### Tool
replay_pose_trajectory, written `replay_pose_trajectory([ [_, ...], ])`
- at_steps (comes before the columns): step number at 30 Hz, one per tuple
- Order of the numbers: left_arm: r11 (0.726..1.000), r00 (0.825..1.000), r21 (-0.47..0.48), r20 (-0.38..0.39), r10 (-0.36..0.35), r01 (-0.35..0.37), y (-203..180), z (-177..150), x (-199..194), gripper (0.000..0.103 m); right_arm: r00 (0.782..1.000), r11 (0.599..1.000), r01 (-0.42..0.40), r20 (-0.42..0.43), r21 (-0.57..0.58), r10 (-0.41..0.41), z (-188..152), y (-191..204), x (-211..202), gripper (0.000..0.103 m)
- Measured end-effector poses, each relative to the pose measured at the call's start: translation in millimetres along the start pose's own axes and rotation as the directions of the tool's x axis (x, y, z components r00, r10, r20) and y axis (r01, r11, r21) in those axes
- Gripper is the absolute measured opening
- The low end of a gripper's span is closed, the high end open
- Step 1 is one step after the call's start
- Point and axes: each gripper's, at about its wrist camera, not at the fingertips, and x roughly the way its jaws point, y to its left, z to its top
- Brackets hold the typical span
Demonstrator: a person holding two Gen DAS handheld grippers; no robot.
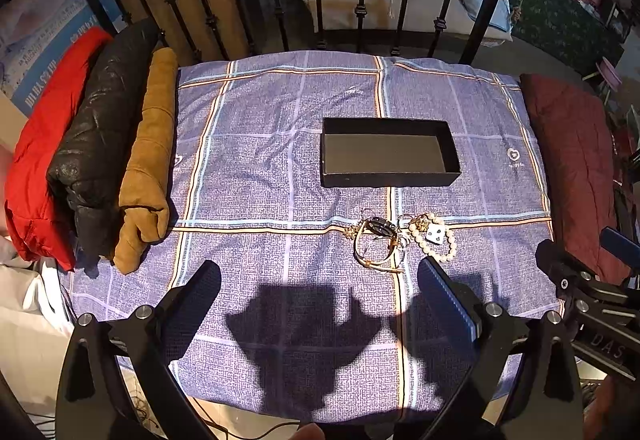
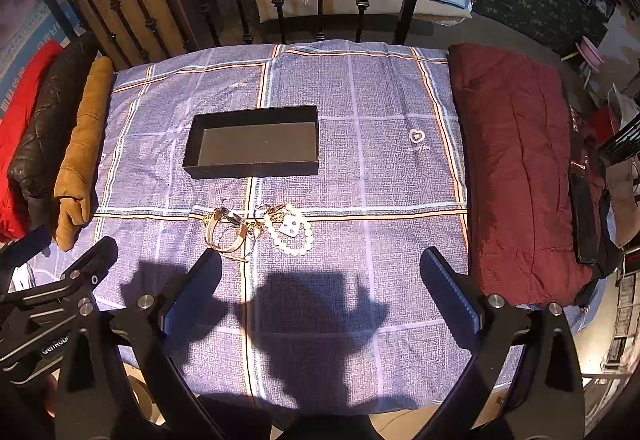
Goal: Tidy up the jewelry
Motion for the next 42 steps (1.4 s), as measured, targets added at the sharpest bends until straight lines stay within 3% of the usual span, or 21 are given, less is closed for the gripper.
replay_pose_trajectory([
  [9,1.000,1.000,0.003,-0.014,0.010,-0.010,2,-4,11,0.097,1.000,1.000,-0.001,0.013,-0.005,0.001,-1,-2,6,0.098],
  [15,1.000,1.000,0.008,-0.024,0.019,-0.019,5,-8,37,0.097,1.000,1.000,0.006,-0.021,0.023,-0.006,-3,-10,35,0.098],
  [18,1.000,0.999,0.003,-0.032,0.002,-0.002,8,-9,59,0.097,1.000,0.999,0.011,-0.024,0.050,-0.009,-6,-15,56,0.098],
  [24,0.993,0.991,-0.037,-0.068,-0.117,0.115,1,-9,122,0.097,1.000,1.000,0.005,0.019,0.026,-0.006,-14,-11,98,0.098],
  [30,1.000,0.992,0.004,-0.123,0.022,-0.022,-9,-9,178,0.097,0.999,0.999,0.041,0.006,-0.032,-0.041,-18,-4,153,0.097],
  [33,1.000,0.990,0.002,-0.138,0.014,-0.013,-9,-13,191,0.097,0.998,0.997,0.065,-0.021,-0.036,-0.065,-20,-5,174,0.086],
  [35,1.000,0.989,-0.013,-0.150,-0.018,0.016,-10,-15,197,0.097,0.997,0.998,0.062,-0.049,-0.026,-0.063,-21,-7,184,0.071],
  [38,0.999,0.986,-0.021,-0.167,-0.028,0.025,-13,-21,206,0.096,0.995,1.000,0.020,-0.101,0.007,-0.019,-28,-11,198,0.063],
  [42,1.000,0.989,-0.006,-0.147,0.000,-0.001,-18,-25,210,0.096,0.996,1.000,0.017,-0.090,-0.016,-0.018,-31,-7,199,0.057],
])
